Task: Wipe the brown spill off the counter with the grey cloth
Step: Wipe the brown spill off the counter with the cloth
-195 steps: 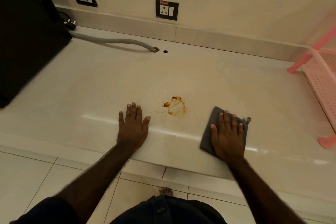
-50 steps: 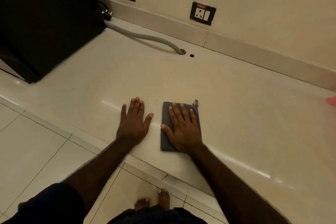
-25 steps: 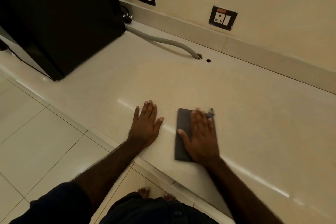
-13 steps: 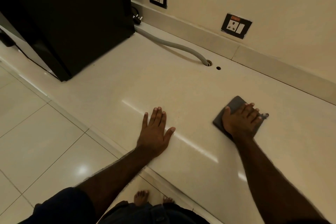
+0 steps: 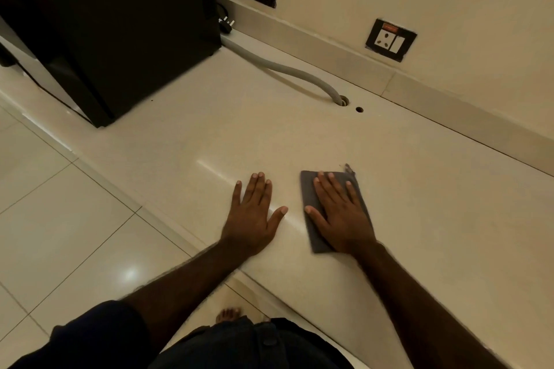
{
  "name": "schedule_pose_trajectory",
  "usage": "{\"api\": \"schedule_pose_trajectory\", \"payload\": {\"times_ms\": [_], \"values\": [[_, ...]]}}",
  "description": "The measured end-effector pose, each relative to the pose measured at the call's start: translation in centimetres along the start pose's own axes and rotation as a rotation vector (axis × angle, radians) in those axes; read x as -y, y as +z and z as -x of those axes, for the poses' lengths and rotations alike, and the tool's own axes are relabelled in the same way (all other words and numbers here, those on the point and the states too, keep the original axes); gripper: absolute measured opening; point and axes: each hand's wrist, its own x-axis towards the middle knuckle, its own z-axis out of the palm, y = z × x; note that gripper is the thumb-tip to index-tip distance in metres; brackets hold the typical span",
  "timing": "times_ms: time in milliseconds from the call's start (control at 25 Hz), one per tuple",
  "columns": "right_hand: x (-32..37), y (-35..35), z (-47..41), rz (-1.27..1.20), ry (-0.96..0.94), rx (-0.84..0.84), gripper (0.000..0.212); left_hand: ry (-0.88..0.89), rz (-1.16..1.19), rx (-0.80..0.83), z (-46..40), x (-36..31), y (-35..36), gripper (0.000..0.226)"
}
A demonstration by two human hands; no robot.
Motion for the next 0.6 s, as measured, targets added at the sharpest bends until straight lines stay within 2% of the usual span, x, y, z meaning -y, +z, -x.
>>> {"api": "schedule_pose_trajectory", "payload": {"times_ms": [120, 200, 360, 480, 600], "values": [[-5.0, -0.4, 5.3, -0.001, 0.292, -0.053, 0.087, 0.014, 0.013, -0.011, 0.0, 0.1, 0.3, 0.089], [-6.5, 0.1, 9.6, -0.025, 0.417, -0.058, 0.086, 0.018, 0.017, -0.019, 0.1, 0.1, 0.3, 0.089], [-3.3, 2.0, 14.6, -0.029, 0.582, -0.058, 0.086, 0.022, 0.032, -0.036, 0.2, 0.2, 0.4, 0.087], [2.1, 2.6, 13.3, -0.024, 0.604, -0.086, 0.086, 0.024, 0.033, -0.041, 0.2, 0.2, 0.5, 0.086], [6.9, 3.3, 10.2, -0.023, 0.443, -0.12, 0.084, 0.024, 0.017, -0.059, 0.1, 0.4, 0.8, 0.087]]}}
